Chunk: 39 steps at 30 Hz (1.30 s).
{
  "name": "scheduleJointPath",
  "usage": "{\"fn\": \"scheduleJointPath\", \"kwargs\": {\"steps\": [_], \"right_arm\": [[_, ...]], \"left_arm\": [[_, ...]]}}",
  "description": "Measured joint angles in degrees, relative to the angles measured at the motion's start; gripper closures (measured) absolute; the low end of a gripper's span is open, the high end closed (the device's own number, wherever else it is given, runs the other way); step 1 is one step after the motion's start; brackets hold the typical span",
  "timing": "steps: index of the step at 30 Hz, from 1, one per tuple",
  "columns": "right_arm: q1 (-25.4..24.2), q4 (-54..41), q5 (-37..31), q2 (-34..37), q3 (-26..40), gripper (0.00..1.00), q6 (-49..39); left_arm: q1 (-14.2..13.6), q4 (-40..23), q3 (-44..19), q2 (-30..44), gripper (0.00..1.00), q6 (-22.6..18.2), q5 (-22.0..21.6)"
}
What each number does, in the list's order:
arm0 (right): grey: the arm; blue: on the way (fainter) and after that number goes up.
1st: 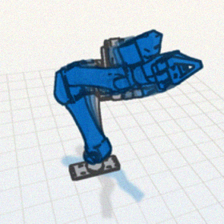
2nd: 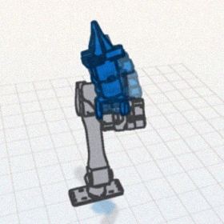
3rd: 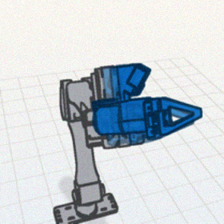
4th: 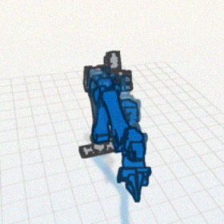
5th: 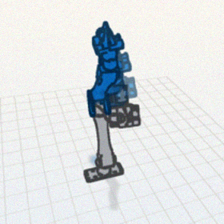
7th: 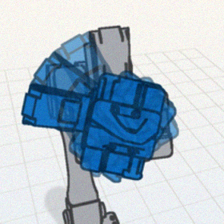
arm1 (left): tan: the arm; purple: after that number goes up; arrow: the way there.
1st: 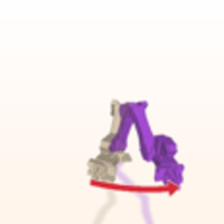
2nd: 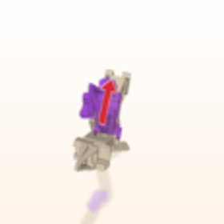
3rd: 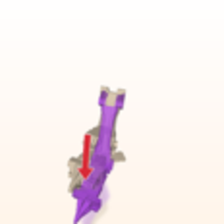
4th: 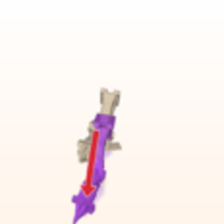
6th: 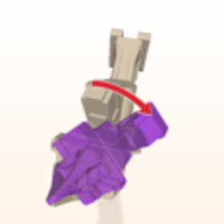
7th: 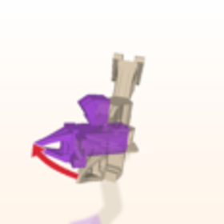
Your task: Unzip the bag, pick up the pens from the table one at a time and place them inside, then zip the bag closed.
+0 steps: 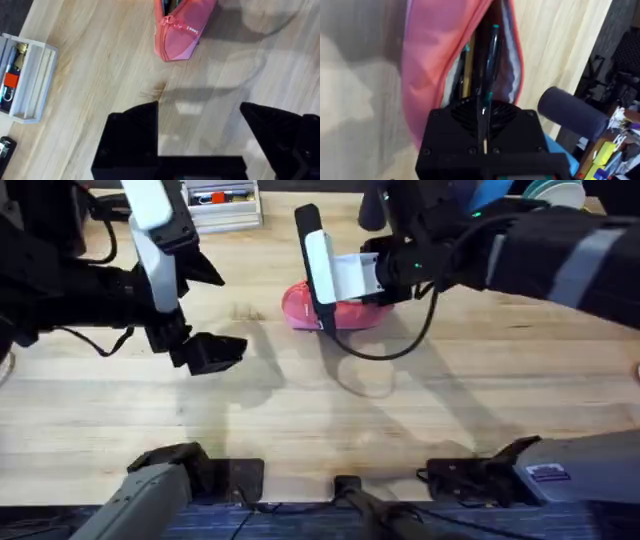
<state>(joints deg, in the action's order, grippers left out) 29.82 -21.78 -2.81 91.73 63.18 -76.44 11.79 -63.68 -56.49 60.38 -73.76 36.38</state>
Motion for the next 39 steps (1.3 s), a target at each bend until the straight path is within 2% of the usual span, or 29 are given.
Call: {"fn": "scheduleJointPath", "kwargs": {"steps": [13,14,16,21,22,33,39], "right_arm": [[0.0,3.6,7.3,2.5,0.0,0.968,-0.5],[0.0,3.6,7.5,2.5,0.0,0.937,-0.6],[0.0,3.6,7.9,2.5,0.0,0.796,-0.6],[0.0,3.9,8.3,2.5,0.0,0.066,-0.8],[0.0,3.9,8.4,2.5,0.0,0.026,-0.9],[0.0,4.0,8.4,2.4,0.0,0.004,0.3],[0.0,3.7,8.5,-1.7,0.0,0.005,8.8]], "left_arm": [[0.0,0.0,0.0,0.0,0.006,0.0,0.0],[0.0,0.0,0.0,0.0,0.007,0.0,0.0],[0.0,0.0,0.0,0.0,0.006,0.0,0.0],[0.0,0.0,0.0,0.0,0.007,0.0,0.0],[0.0,0.0,0.0,0.0,0.008,0.0,0.0],[0.0,0.0,0.0,0.0,0.008,0.0,0.0],[0.0,1.9,0.0,0.0,0.008,0.0,0.0]]}}
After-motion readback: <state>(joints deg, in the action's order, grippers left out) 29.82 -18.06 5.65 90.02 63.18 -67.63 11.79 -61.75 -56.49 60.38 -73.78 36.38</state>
